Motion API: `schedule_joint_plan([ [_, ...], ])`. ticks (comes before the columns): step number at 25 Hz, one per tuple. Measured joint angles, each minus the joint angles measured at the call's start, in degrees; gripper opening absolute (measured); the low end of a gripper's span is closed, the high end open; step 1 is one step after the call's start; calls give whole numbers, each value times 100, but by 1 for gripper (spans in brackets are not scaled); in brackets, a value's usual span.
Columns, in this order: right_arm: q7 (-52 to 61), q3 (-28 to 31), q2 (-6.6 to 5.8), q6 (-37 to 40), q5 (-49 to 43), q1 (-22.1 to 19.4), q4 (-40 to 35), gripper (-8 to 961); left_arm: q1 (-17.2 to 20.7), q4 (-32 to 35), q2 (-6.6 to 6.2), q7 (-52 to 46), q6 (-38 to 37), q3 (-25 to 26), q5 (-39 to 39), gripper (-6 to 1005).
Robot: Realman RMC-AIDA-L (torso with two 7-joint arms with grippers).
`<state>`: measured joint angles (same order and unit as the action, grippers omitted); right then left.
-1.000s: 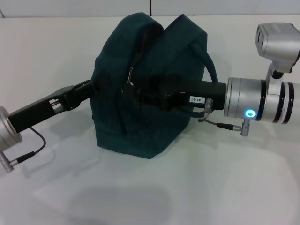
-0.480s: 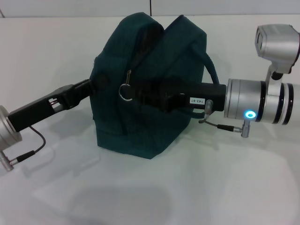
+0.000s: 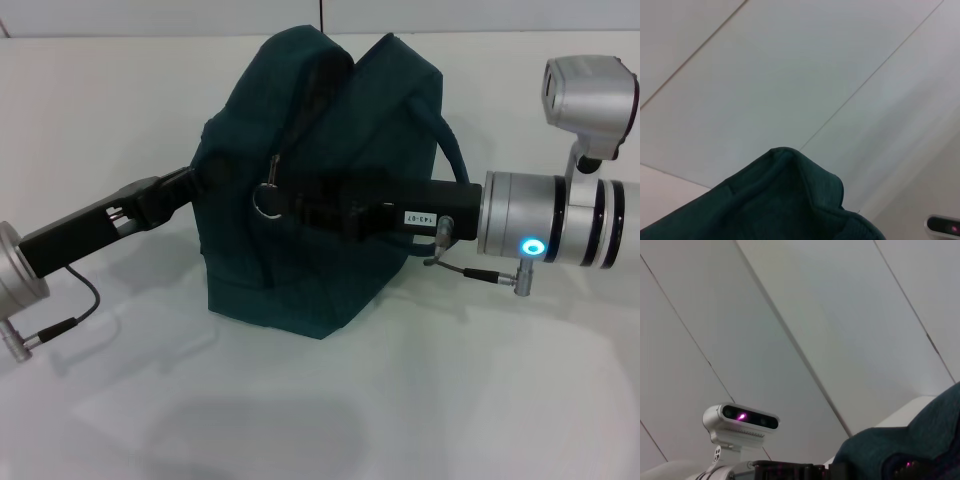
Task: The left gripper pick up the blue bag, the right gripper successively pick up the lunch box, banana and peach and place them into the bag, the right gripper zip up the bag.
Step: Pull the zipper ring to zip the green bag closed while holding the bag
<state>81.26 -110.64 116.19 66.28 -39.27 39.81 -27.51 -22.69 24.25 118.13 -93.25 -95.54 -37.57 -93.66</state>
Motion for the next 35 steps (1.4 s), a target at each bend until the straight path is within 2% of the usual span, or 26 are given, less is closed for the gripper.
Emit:
schedule_joint_plan([
  [9,54,-66,0,-67,1,6,-10,301,-17,0,10,0,0,-5,4,68],
  [20,57,-156,-1,-183,39,34,-59,298,-17,-19,66,288,-119,16,8,61],
  [35,57,-385,0,-274,147,53,-211,280,-23,-7,79,299,-124,14,16,56],
])
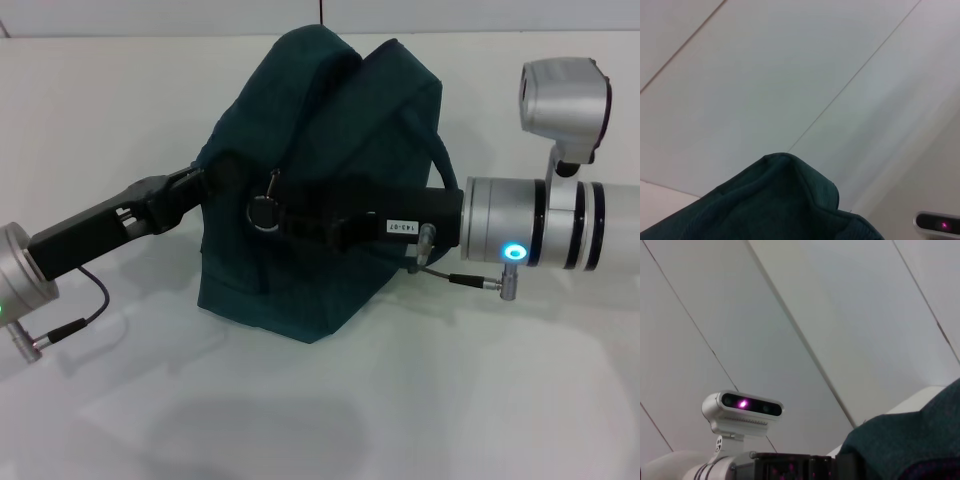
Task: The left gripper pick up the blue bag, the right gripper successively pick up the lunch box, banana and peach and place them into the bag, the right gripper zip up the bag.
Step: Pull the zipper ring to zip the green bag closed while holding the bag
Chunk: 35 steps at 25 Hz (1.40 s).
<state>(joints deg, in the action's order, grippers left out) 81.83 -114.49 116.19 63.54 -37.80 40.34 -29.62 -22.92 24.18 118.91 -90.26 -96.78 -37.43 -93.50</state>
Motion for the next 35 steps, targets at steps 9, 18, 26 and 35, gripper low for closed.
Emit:
schedule_joint_plan([
  [9,23,-27,0,-35,24,-48,-3,242,-11,-12,0,0,0,-3,-5,55],
  [18,77,-138,0,-27,20,-62,-2,236,7,-23,0,8,2,11,-11,55],
  [26,79,-144,0,40,15,-212,-9,221,7,-29,0,9,14,12,-11,55],
  [35,79,-130,0,137,9,-351,-17,205,-8,-47,23,9,20,4,-12,54],
])
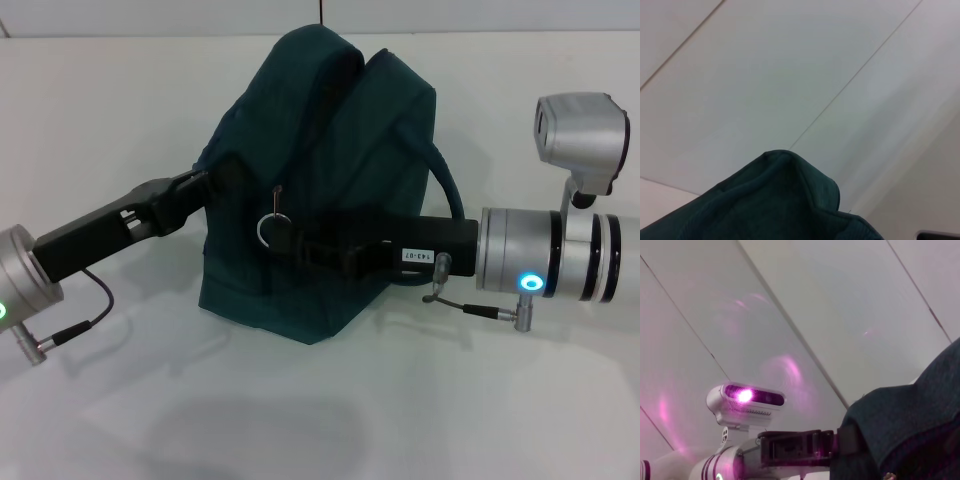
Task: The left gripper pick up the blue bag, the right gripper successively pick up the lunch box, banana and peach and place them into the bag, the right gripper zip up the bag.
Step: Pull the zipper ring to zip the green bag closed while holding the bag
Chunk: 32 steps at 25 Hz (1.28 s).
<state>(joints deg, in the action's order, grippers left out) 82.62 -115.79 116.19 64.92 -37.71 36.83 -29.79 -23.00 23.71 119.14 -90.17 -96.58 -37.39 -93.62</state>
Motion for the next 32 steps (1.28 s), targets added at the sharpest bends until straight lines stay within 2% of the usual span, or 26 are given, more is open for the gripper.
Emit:
schedule_joint_plan([
  [3,0,-3,0,5,-11,3,5,200,-2,-5,5,0,-1,-3,1,54],
  [9,-23,5,0,74,-31,13,10,37,0,-6,12,-1,-11,-5,6,54],
  [16,-65,149,-8,333,-25,-163,-22,17,8,-7,13,0,-17,-19,13,54],
  [24,-85,963,-55,1000,-53,-601,-45,9,47,-6,13,0,-130,-24,12,54],
  [32,-153,1048,-61,1166,-41,-623,-47,9,39,-7,12,0,-185,-23,3,57],
])
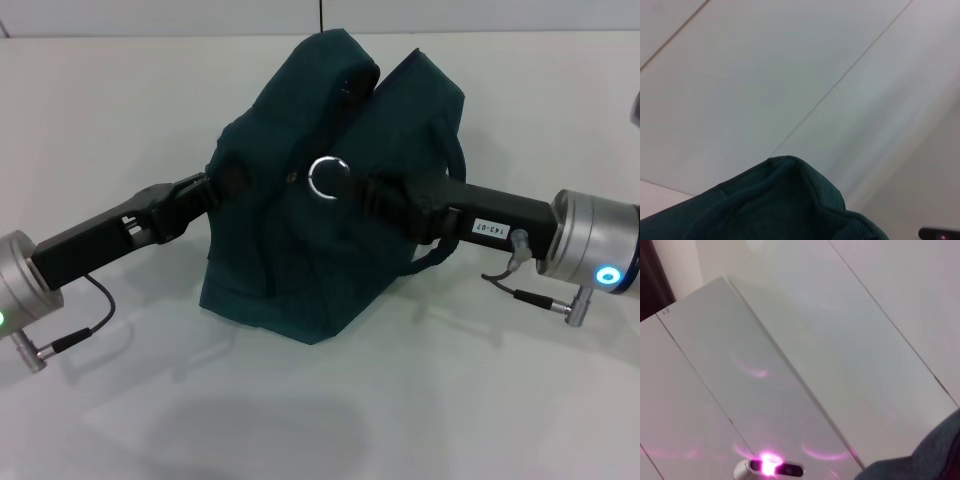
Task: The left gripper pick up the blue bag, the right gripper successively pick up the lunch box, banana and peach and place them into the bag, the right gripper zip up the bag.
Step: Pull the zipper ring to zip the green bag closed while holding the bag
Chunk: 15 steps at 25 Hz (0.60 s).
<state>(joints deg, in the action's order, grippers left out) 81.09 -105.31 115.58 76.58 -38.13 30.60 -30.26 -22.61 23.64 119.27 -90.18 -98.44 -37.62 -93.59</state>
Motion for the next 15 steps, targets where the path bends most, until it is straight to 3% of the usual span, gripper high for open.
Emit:
schedule_joint_plan([
  [15,-344,369,18,211,-13,115,-281,9,-63,-150,23,452,-220,-2,-31,62],
])
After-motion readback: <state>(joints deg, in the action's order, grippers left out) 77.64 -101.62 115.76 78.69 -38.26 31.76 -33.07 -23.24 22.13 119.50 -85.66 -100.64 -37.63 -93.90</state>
